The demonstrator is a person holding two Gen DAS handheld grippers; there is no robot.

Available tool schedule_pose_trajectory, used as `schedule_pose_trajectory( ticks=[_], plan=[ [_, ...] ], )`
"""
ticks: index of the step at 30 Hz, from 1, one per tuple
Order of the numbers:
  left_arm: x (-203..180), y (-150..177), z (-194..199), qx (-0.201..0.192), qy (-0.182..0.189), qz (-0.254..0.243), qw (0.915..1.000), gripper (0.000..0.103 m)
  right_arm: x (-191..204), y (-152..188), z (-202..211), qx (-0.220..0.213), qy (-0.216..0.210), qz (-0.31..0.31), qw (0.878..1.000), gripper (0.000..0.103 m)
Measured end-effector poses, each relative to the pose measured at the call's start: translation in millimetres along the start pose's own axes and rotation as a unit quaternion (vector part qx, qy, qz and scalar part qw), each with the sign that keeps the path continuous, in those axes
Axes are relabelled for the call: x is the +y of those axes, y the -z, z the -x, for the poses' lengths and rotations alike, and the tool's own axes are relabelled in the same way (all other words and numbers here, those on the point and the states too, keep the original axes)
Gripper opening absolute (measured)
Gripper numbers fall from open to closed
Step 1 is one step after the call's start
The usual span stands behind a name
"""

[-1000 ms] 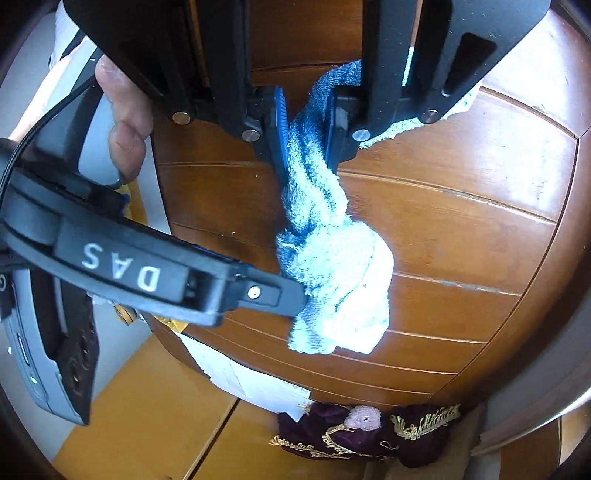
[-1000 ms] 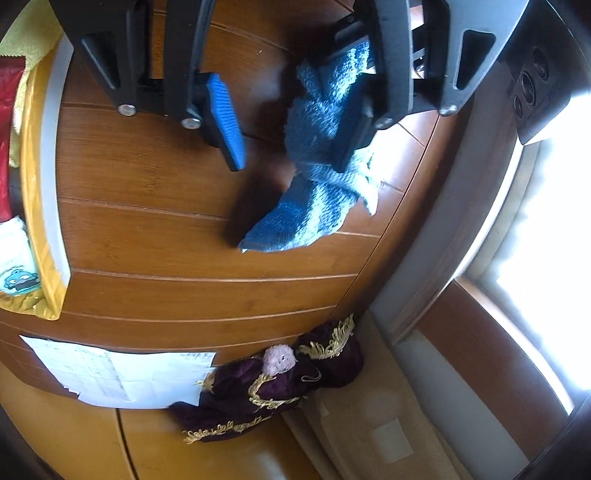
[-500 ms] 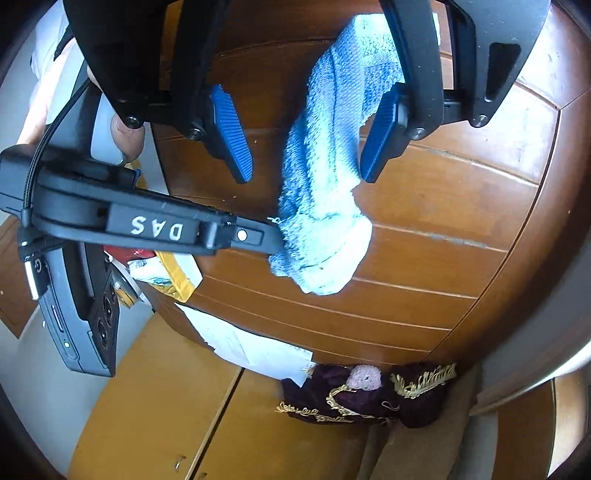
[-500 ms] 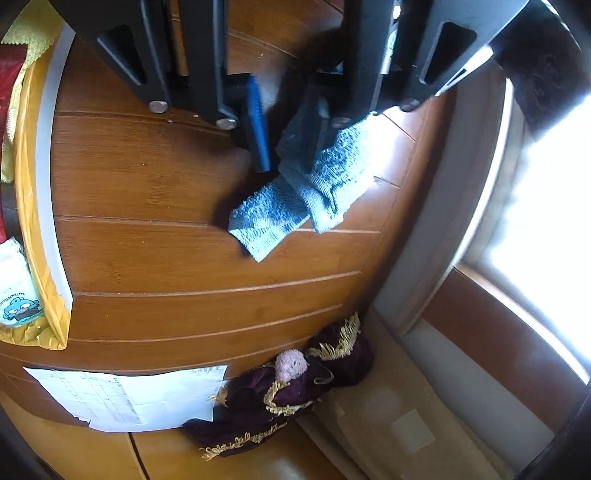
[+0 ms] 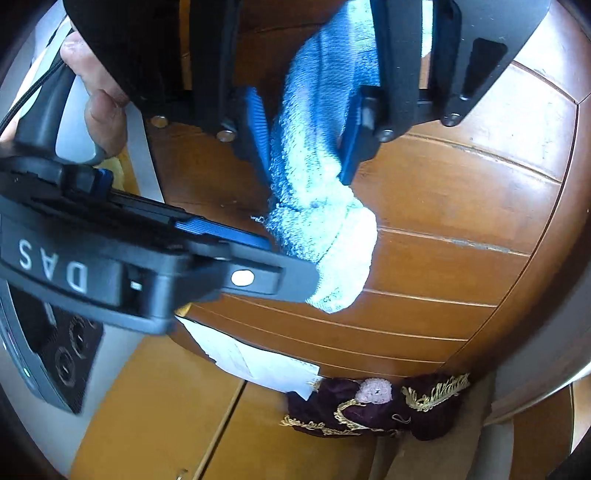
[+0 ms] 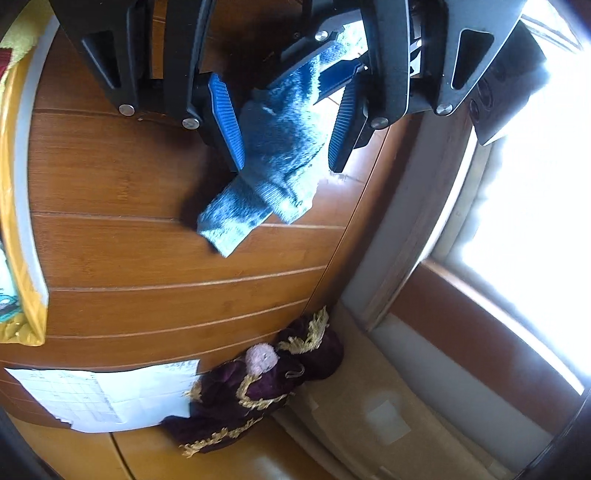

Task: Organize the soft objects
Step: 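Close the right gripper on the towel beside the left gripper, then lift the light blue towel with both grippers and carry it over the tray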

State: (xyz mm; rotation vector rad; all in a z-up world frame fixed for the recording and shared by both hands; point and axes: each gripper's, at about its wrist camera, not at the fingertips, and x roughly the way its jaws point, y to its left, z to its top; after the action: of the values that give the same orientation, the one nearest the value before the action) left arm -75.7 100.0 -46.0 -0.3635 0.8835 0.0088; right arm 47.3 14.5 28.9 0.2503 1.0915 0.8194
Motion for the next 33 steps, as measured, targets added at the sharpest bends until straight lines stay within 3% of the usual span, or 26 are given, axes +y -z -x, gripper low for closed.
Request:
schedule_pose_trajectory(
  ticks=[2,5,8,10,13,19,26,33],
  plan=[
    [-1,3,0,-0.003,-0.002,0.002,1.0,0.028,6,1,-6,0.016,0.008,0.018,1.0,0.051],
    [-3,6,-2,-0.001,-0.005,-0.001,1.0,0.026,17,6,-11,0.018,0.058,0.056,0.997,0.041],
    [-5,7,0,-0.004,-0.006,-0.002,1.0,0.025,22,10,-7,0.008,0.064,0.069,0.996,0.029],
    [-4,6,2,-0.005,0.002,0.003,1.0,0.023,23,11,0,-0.006,0.065,0.07,0.995,0.021],
    [-9,4,13,-0.021,0.018,0.005,0.9996,0.023,25,13,19,-0.038,0.051,0.07,0.996,0.017],
    [-50,3,48,-0.075,0.027,-0.059,0.995,0.023,37,23,80,-0.126,0.039,0.084,0.988,0.016],
    [-107,-6,71,-0.086,0.117,-0.116,0.9826,0.023,34,44,169,-0.215,0.073,0.087,0.97,0.016],
    [-175,-6,71,-0.074,0.192,-0.176,0.9626,0.023,0,67,230,-0.269,0.13,0.057,0.953,0.015]
  ],
)
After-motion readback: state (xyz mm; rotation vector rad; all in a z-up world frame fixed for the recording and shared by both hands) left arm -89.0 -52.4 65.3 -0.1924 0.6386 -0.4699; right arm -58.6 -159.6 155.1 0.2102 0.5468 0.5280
